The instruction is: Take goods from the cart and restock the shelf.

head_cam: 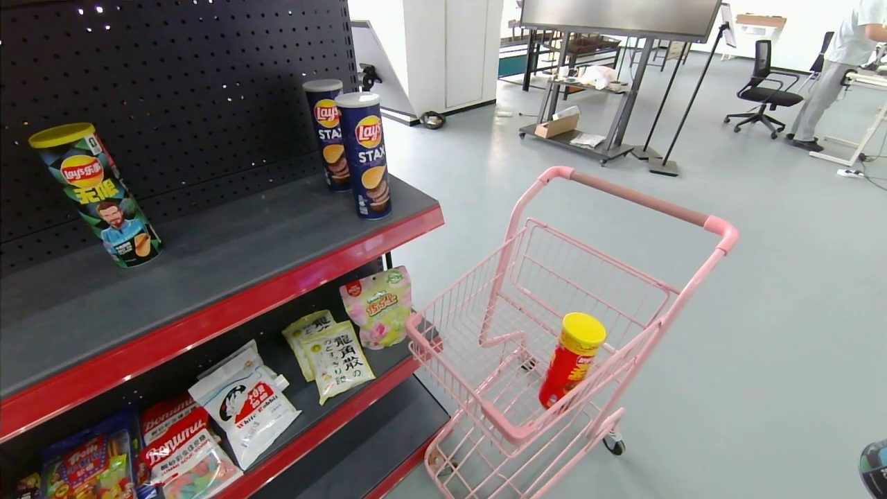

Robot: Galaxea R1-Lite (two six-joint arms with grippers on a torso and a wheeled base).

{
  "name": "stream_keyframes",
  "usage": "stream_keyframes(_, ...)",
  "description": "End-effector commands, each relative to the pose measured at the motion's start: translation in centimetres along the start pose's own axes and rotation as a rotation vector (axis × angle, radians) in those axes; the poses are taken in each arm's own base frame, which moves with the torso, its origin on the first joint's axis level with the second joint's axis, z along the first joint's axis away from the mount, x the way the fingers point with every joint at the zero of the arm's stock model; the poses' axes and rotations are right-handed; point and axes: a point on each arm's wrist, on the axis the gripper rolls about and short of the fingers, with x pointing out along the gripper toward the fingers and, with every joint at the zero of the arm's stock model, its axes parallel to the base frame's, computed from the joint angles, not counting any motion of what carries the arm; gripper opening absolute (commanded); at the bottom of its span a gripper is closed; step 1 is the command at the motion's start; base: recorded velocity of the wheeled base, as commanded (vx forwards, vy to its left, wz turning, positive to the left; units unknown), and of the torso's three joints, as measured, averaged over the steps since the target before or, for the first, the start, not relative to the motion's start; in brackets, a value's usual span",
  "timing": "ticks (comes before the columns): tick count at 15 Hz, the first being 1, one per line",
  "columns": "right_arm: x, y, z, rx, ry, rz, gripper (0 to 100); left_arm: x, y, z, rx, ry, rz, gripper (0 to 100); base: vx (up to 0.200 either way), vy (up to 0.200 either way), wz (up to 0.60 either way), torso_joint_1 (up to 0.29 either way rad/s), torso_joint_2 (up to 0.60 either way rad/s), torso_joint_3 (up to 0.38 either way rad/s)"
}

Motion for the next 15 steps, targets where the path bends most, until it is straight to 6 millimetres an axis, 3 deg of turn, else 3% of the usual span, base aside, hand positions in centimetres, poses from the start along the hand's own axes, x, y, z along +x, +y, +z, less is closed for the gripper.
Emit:
stream_keyframes(1, 0.29, 0.09, 0.01, -0.005, 0.015, 0.005, 0, 0.00, 0.00, -0.01, 0.000, 0.000, 0.000, 100, 0.000, 0.000, 0.00, 0.203, -0.48, -0.290)
stream_keyframes(15, 0.78, 0.33, -0.72, -0.013, 0.053, 0.006, 0, 0.00, 0.00, -0.01, 0.000, 0.000, 0.000, 100, 0.000, 0.000, 0.00, 0.168, -0.38, -0.217)
